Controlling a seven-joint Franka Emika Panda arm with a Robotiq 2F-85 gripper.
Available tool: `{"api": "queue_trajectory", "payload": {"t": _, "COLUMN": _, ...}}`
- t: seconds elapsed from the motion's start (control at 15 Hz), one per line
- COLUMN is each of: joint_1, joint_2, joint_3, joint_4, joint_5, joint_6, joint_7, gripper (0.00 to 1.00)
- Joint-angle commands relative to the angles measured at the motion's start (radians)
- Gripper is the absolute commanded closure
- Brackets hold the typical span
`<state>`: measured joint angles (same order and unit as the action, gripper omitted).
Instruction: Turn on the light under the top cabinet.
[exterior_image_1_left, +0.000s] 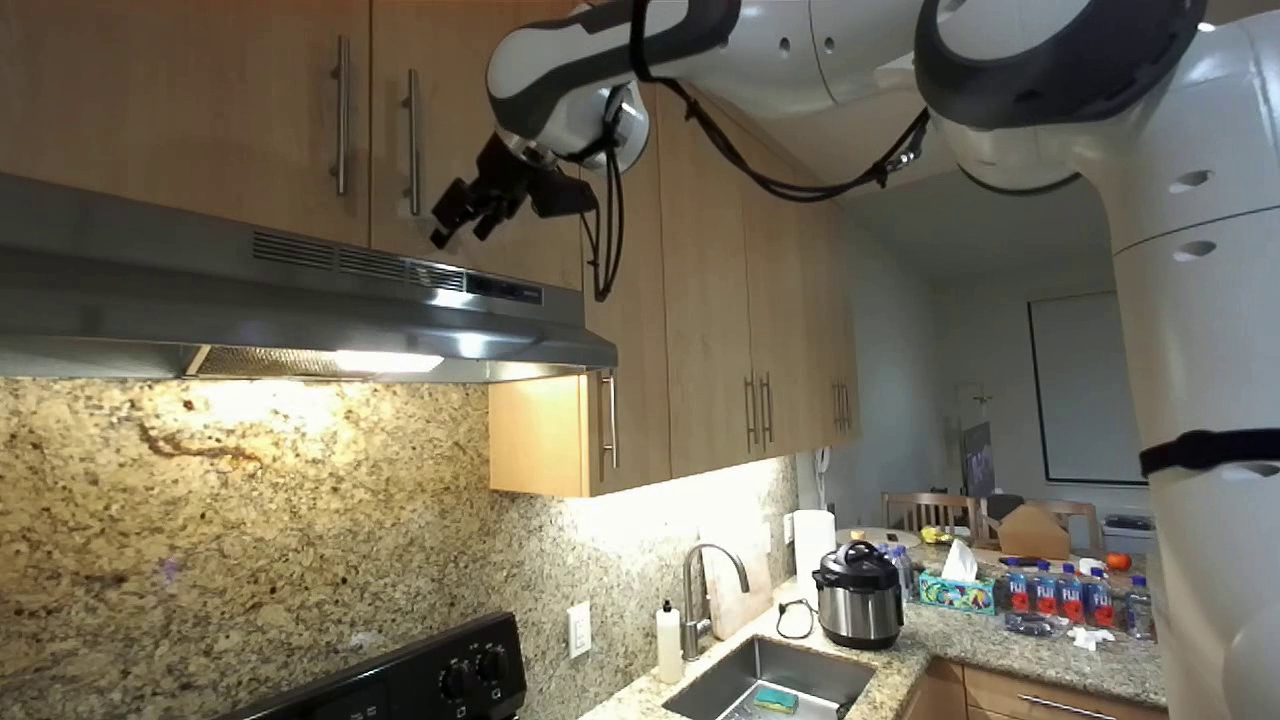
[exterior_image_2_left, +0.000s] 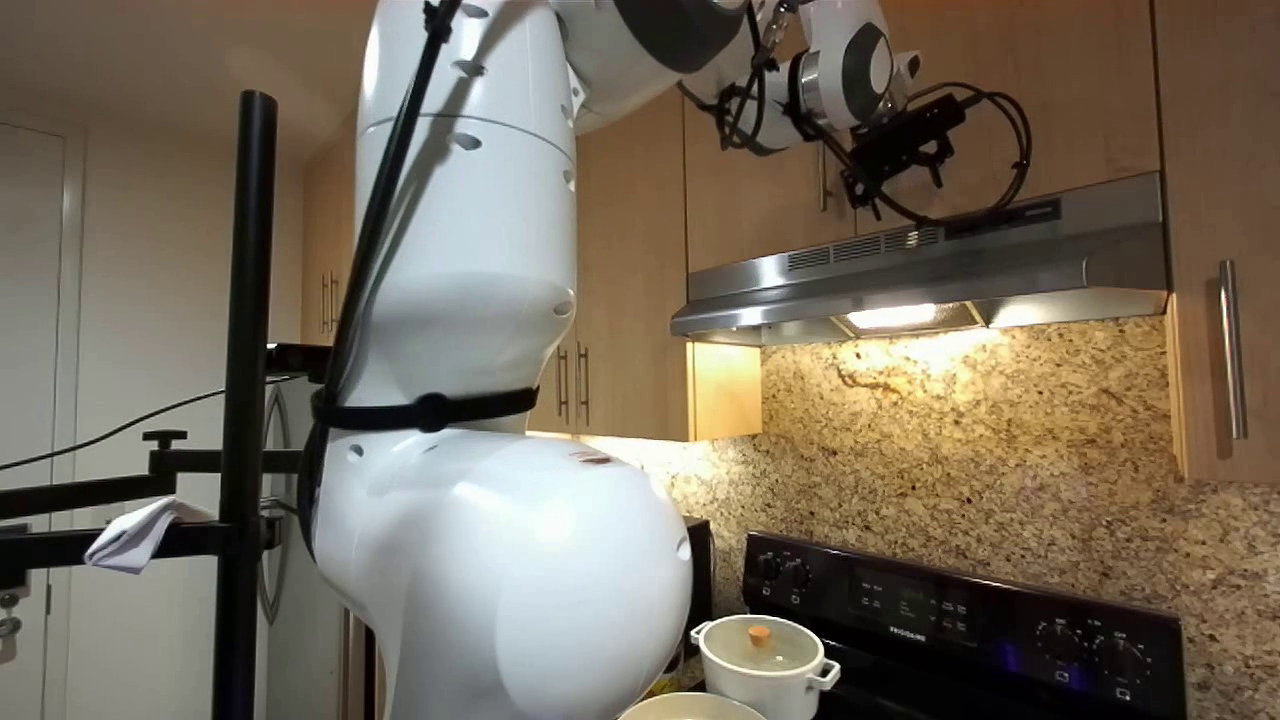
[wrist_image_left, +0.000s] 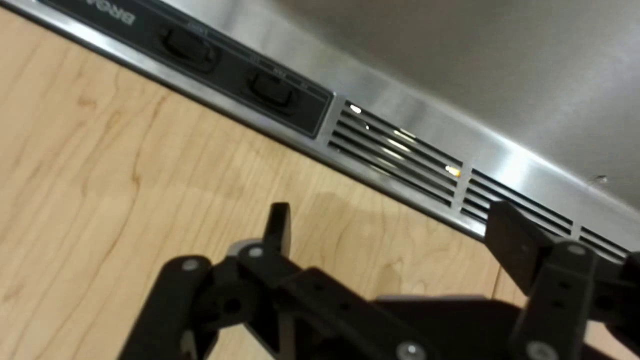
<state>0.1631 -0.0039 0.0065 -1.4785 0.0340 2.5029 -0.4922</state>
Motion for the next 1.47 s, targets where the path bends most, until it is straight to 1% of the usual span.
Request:
{"api": "queue_trajectory", "payload": {"t": 0.0, "joint_1": 0.003, "joint_2": -0.135, "joint_3": 0.014, "joint_4": -0.209, "joint_5": -0.141, "joint_6": 0.062, "joint_7": 0.176, "gripper": 0.0}}
{"api": "queue_trajectory", "payload": {"t": 0.13, "joint_1": -0.007, "joint_2": -0.198, "joint_3": 0.027, "joint_4": -0.301, "joint_5": -0.2, "joint_6": 0.069, "joint_7": 0.274, "gripper": 0.0}}
{"api": "queue_trajectory", "payload": {"t": 0.2, "joint_1": -0.035, "joint_2": -0.229, "joint_3": 0.057, "joint_4": -0.341, "joint_5": -0.223, "joint_6": 0.063, "joint_7": 0.314, "gripper": 0.0}}
{"api": "queue_trajectory", "payload": {"t": 0.47, "joint_1": -0.063, "joint_2": -0.358, "joint_3": 0.094, "joint_4": -0.509, "joint_5": -0.271, "joint_6": 0.024, "joint_7": 0.437, "gripper": 0.0}}
{"api": "queue_trajectory", "payload": {"t": 0.67, "joint_1": -0.074, "joint_2": -0.454, "joint_3": 0.112, "joint_4": -0.63, "joint_5": -0.275, "joint_6": -0.024, "joint_7": 0.451, "gripper": 0.0}}
{"api": "queue_trajectory", "payload": {"t": 0.8, "joint_1": -0.072, "joint_2": -0.517, "joint_3": 0.117, "joint_4": -0.715, "joint_5": -0.265, "joint_6": -0.058, "joint_7": 0.445, "gripper": 0.0}}
{"api": "queue_trajectory", "payload": {"t": 0.93, "joint_1": -0.061, "joint_2": -0.567, "joint_3": 0.115, "joint_4": -0.788, "joint_5": -0.25, "joint_6": -0.118, "joint_7": 0.426, "gripper": 0.0}}
{"api": "queue_trajectory", "payload": {"t": 1.2, "joint_1": -0.033, "joint_2": -0.627, "joint_3": 0.107, "joint_4": -0.915, "joint_5": -0.217, "joint_6": -0.204, "joint_7": 0.405, "gripper": 0.0}}
{"api": "queue_trajectory", "payload": {"t": 1.4, "joint_1": -0.009, "joint_2": -0.648, "joint_3": 0.102, "joint_4": -0.991, "joint_5": -0.19, "joint_6": -0.245, "joint_7": 0.399, "gripper": 0.0}}
